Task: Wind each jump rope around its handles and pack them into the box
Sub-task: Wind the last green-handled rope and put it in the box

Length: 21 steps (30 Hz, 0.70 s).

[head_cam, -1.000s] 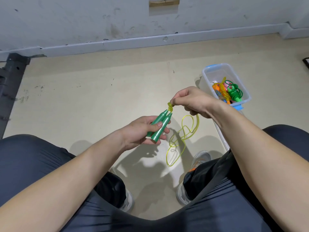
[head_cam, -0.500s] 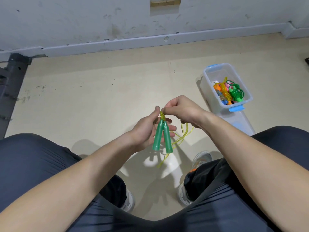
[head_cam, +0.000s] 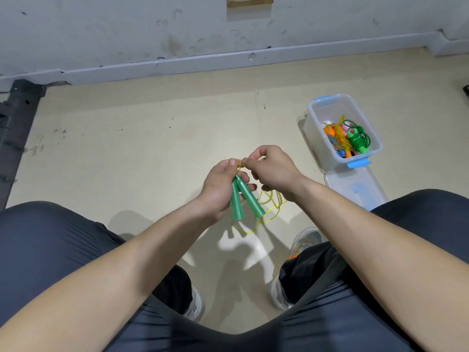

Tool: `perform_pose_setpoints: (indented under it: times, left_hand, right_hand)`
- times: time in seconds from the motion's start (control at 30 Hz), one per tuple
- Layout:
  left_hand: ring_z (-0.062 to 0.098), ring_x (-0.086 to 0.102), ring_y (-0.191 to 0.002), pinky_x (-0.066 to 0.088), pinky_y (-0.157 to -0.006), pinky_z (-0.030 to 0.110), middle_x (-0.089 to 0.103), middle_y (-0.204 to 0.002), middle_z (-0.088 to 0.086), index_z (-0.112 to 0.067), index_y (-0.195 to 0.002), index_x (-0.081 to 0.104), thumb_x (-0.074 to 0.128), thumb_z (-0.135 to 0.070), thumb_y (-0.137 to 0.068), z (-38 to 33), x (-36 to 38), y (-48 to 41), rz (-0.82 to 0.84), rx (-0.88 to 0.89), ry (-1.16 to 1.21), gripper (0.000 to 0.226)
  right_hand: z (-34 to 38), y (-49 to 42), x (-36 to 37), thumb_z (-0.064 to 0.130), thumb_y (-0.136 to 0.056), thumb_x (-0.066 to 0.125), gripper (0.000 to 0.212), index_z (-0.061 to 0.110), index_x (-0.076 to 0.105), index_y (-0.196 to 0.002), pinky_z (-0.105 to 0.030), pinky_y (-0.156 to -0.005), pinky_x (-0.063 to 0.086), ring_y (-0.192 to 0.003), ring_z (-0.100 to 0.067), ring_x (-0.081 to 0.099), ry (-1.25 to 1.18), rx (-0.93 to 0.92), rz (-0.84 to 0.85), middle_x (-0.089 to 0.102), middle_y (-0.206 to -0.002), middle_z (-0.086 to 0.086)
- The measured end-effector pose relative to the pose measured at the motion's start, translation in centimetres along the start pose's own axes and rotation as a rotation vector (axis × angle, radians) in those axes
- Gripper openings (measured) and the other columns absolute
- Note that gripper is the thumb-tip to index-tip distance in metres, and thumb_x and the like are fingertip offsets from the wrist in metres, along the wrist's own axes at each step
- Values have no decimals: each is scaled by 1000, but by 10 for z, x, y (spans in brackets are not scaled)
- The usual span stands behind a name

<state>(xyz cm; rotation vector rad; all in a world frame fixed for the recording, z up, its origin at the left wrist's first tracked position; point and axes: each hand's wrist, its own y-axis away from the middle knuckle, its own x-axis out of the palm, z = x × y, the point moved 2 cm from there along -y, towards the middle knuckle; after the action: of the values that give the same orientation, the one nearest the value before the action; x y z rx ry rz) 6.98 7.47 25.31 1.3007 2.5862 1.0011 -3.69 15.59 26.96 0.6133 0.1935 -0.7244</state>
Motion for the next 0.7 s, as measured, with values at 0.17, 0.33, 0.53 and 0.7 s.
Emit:
perform_pose_setpoints:
  times: [0.17,0.33,0.53,0.7]
  left_hand:
    - [22,63,-76,54,-80,38,57,-77,3,-11,-115,56,36,-21,-111,-10,-5,-3,-58,78,21,23]
    - [17,60,-72,51,-75,35,54,-77,1,-13,-114,56,36,-18,-110,-19,-13,-7,-129,69,158,21]
    - [23,61,-84,54,-83,38,48,-75,4,-6,-117,50,32,-12,-111,-26,-15,-14,-261,117,353,20]
    - [25,65,-93,54,-89,44,47,-85,3,-11,-113,51,33,-17,-111,-22,-14,-18,-359,62,422,20]
  right_hand:
    - [4,5,-4,33,-94,58,24,13,62,-82,-32,-60,47,-45,-16,53,93,-14,106,58,-55,10]
    - [9,14,0,18,-97,49,13,9,58,-100,-26,-46,45,-43,-16,50,8,17,114,61,-65,-4]
    - [6,38,37,18,-95,46,11,17,56,-100,-50,-68,62,-53,-22,68,-72,-75,6,68,-72,-4]
    - [-1,44,55,23,-101,45,13,21,58,-106,-35,-70,51,-72,-20,63,99,-213,-36,66,-77,1]
